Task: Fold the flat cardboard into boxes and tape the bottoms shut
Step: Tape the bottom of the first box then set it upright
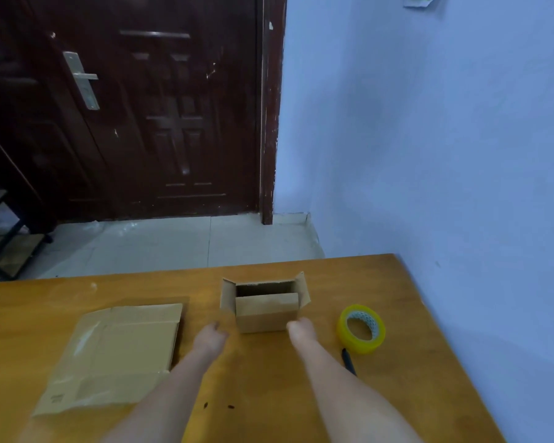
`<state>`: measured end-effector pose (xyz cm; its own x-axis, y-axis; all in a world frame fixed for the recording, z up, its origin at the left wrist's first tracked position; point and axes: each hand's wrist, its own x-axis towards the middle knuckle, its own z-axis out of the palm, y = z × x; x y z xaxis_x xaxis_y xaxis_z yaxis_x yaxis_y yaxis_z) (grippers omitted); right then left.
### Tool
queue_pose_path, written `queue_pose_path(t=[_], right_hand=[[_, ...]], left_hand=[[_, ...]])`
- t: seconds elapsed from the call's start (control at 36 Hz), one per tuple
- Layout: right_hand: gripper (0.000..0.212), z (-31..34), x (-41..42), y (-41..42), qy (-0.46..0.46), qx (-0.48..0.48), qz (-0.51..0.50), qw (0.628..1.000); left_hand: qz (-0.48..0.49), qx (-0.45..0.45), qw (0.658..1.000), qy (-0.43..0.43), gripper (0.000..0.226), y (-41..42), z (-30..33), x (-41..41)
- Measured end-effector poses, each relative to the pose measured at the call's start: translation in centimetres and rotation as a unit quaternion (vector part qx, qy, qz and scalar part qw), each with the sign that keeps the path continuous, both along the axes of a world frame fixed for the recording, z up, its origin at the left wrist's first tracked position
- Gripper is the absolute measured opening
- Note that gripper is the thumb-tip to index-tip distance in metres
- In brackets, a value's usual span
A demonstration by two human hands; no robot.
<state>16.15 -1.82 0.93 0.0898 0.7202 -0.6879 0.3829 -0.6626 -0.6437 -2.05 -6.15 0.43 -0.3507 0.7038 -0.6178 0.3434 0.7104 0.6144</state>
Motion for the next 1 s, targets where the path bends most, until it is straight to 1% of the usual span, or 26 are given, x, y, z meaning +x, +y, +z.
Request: queue_pose_path(t=[0.11,0.25,0.28,0.39,0.47,0.53,0.58,0.64,0.69,0.72,0.75,0.81,0.83,0.89,0.94,1.0], right_hand=[[0.040,1.2,0.4,0.2,-0.019,0.034,0.031,0.999],[0.023,2.1,1.4,0.6,-0.057,0.053,0.044,0.996],[0.023,2.3,1.7,0.7,-0.063,0.054,0.047,0.995],[0.040,2.8,2.7,1.4,-0.068,0.062,0.047,0.995],[0.044,3.4,3.4,1.7,-0.076,0.071,0.046,0.994],[0.048,3.4,4.2,1.6,-0.080,0.075,0.045,0.993],[0.050,3.1,5.0,1.4,-0.085,0.075,0.042,0.993],[0.049,2.6,6.0,1.1,-0.099,0.066,0.040,0.992],[0.048,2.2,7.1,0.8,-0.111,0.059,0.028,0.992],[0.044,1.9,7.7,0.7,-0.119,0.057,0.020,0.991],[0.036,1.7,8.2,0.4,-0.126,0.058,0.014,0.990],[0.015,0.9,9.3,0.1,-0.145,0.063,0.011,0.987],[0.013,0.3,9.8,0.1,-0.155,0.067,0.011,0.986],[0.015,-0.5,10.7,-0.1,-0.162,0.074,0.018,0.984],[0.027,-1.1,11.6,-0.4,-0.169,0.076,0.020,0.983],[0.028,-1.5,12.6,-0.8,-0.181,0.066,0.019,0.981]], left_hand=[[-0.041,0.012,0.997,0.058,0.049,0.2,1.1,-0.5],[-0.067,0.034,0.993,0.096,0.051,0.2,1.9,-0.5],[-0.073,0.039,0.991,0.103,0.051,0.2,2.1,-0.5],[-0.079,0.047,0.988,0.122,0.055,0.6,2.5,-0.5],[-0.084,0.052,0.985,0.142,0.054,0.7,2.7,-0.5],[-0.082,0.052,0.980,0.172,0.050,0.5,3.0,-0.4],[-0.079,0.072,0.966,0.233,0.041,0.1,3.3,-0.3],[-0.089,0.116,0.943,0.300,0.030,-0.4,3.6,0.0],[-0.125,0.152,0.921,0.335,0.024,-0.9,3.8,0.6],[-0.148,0.167,0.911,0.347,0.021,-1.1,3.8,1.1],[-0.171,0.180,0.901,0.356,0.017,-1.2,3.7,1.7],[-0.209,0.203,0.888,0.357,0.013,-1.3,3.5,2.9],[-0.233,0.213,0.881,0.353,0.013,-1.3,3.3,3.6],[-0.302,0.218,0.862,0.344,0.016,-1.0,2.9,5.3],[-0.376,0.218,0.838,0.332,0.023,-0.5,2.8,7.2],[-0.428,0.216,0.818,0.316,0.030,0.1,2.5,9.3]])
